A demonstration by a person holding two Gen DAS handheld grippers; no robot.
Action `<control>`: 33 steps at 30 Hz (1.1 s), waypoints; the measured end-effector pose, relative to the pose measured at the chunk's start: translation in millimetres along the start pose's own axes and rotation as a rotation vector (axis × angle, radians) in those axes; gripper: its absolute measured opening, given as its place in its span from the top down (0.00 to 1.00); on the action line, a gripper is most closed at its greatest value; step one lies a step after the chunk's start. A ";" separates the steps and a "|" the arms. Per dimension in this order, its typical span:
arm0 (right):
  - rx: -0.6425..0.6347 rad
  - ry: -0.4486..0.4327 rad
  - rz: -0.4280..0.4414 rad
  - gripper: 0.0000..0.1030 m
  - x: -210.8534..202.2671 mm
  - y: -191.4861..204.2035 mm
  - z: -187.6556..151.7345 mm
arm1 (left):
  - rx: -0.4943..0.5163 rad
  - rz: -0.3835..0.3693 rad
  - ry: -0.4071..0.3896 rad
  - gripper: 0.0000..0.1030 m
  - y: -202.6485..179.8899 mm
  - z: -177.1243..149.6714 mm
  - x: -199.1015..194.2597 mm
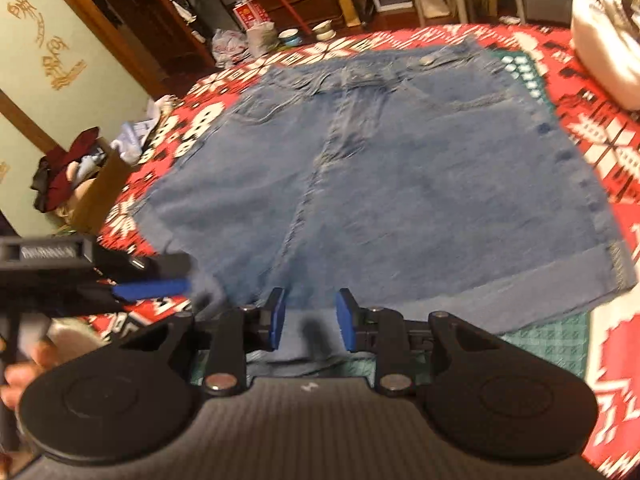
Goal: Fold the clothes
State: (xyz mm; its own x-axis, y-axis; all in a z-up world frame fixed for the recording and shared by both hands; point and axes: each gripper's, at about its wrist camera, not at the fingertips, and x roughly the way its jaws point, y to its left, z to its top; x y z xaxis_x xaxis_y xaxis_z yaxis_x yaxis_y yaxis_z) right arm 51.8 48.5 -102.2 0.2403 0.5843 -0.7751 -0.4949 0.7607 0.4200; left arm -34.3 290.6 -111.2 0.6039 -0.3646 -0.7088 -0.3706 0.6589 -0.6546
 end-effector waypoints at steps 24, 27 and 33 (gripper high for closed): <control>0.304 0.046 0.167 0.69 33.4 0.9 -41.9 | -0.028 0.006 -0.030 0.56 5.7 -34.1 11.0; 0.316 0.026 0.173 0.69 31.6 0.3 -42.0 | -0.048 0.013 -0.060 0.53 9.2 -34.4 5.7; 0.340 0.004 0.181 0.69 31.9 -1.2 -38.8 | -0.061 0.056 -0.102 0.46 9.5 -34.3 2.5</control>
State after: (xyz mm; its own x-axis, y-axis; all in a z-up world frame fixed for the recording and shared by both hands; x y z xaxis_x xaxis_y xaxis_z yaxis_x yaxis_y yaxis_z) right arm 27.7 55.2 -145.7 0.1705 0.7170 -0.6759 -0.2238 0.6962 0.6821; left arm -60.5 273.4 -128.2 0.6485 -0.2571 -0.7164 -0.4463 0.6339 -0.6316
